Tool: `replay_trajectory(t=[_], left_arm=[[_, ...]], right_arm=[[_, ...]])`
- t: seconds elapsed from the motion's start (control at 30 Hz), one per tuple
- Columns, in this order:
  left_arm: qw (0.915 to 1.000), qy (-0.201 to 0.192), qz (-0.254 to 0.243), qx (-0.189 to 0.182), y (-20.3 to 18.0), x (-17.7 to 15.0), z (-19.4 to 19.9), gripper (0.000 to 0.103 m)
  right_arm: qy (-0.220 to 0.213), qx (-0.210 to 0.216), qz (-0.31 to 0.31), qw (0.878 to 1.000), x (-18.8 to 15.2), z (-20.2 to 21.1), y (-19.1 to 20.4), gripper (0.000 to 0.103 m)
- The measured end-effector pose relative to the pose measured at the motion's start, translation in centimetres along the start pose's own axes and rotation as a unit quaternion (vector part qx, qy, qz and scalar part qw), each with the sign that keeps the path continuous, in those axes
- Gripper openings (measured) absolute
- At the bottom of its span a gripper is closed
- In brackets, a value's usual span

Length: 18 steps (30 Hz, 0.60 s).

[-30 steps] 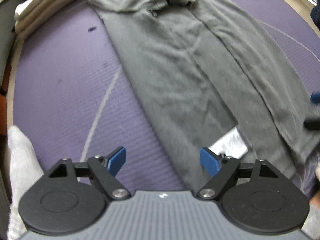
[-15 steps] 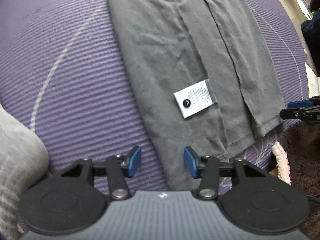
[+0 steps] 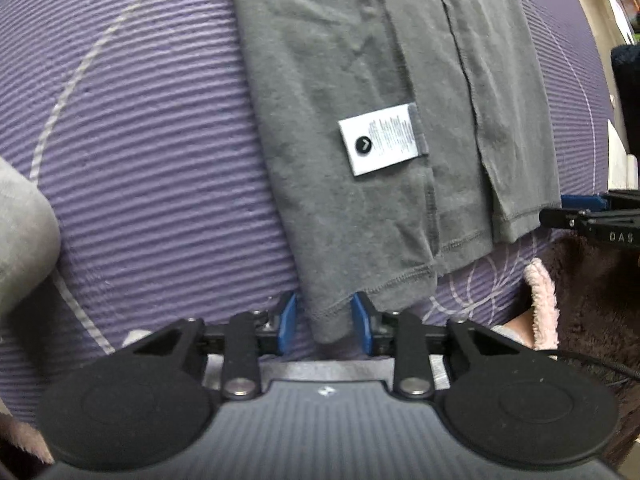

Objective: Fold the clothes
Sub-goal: 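Grasp the hem edge with the left gripper while the right gripper grasps the hem beside it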

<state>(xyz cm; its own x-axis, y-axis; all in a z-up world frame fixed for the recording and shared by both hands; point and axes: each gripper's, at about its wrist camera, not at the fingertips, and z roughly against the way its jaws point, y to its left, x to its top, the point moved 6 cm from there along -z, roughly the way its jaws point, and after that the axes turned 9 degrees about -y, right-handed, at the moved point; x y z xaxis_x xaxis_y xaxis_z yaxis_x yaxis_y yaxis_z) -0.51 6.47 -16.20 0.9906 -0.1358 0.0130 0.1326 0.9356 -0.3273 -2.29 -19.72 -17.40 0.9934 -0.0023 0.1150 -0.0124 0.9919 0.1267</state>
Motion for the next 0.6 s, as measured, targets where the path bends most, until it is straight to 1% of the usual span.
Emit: replay_trajectory(t=[0.03, 0.13, 0.17, 0.2, 0.23, 0.27, 0.33, 0.47, 0.5, 0.53, 0.57, 0.6], left_arm=[[1.0, 0.0, 0.003, -0.002, 0.0, -0.1, 0.0, 0.015], [1.0, 0.002, 0.005, -0.005, 0.1, -0.1, 0.1, 0.015], [0.9999, 0.003, 0.01, -0.006, 0.1, 0.0, 0.1, 0.015], [0.9999, 0.005, 0.014, -0.007, 0.2, 0.0, 0.2, 0.015], [0.9997, 0.007, 0.022, -0.012, 0.3, 0.2, 0.2, 0.017], [0.9996, 0.008, 0.023, -0.012, 0.3, 0.2, 0.2, 0.022], [0.9997, 0.006, 0.018, -0.014, 0.1, 0.2, 0.2, 0.027], [0.9999, 0.001, 0.009, -0.012, -0.7, 0.1, 0.0, 0.03], [0.9999, -0.001, 0.009, -0.011, -0.9, 0.1, -0.1, 0.03], [0.9999, -0.003, 0.008, -0.009, -1.1, 0.0, -0.3, 0.024], [0.9999, -0.004, 0.008, -0.008, -1.3, 0.0, -0.5, 0.014], [0.9999, -0.006, 0.008, -0.007, -1.6, -0.1, -0.6, 0.012]], right_arm=[[0.0, 0.0, 0.0, 1.0, 0.0, 0.0, 0.0, 0.044], [-0.003, 0.005, 0.005, 1.0, -0.4, 0.1, 0.2, 0.036], [-0.004, 0.008, 0.005, 1.0, -0.4, 0.1, 0.2, 0.031], [-0.005, 0.012, 0.002, 1.0, -0.5, 0.1, 0.2, 0.03], [-0.005, 0.016, -0.002, 1.0, -0.6, 0.1, 0.1, 0.03], [-0.006, 0.019, -0.005, 1.0, -0.6, 0.1, 0.0, 0.031], [-0.005, 0.023, -0.014, 1.0, -0.7, 0.1, -0.1, 0.033], [-0.003, 0.023, -0.013, 1.0, -0.9, 0.1, 0.0, 0.035], [-0.004, 0.023, -0.011, 1.0, -1.0, 0.1, 0.1, 0.035], [-0.004, 0.023, -0.009, 1.0, -1.0, 0.1, 0.2, 0.035], [-0.006, 0.022, -0.005, 1.0, -1.1, 0.2, 0.2, 0.032], [-0.007, 0.022, -0.002, 1.0, -1.2, 0.3, 0.3, 0.028]])
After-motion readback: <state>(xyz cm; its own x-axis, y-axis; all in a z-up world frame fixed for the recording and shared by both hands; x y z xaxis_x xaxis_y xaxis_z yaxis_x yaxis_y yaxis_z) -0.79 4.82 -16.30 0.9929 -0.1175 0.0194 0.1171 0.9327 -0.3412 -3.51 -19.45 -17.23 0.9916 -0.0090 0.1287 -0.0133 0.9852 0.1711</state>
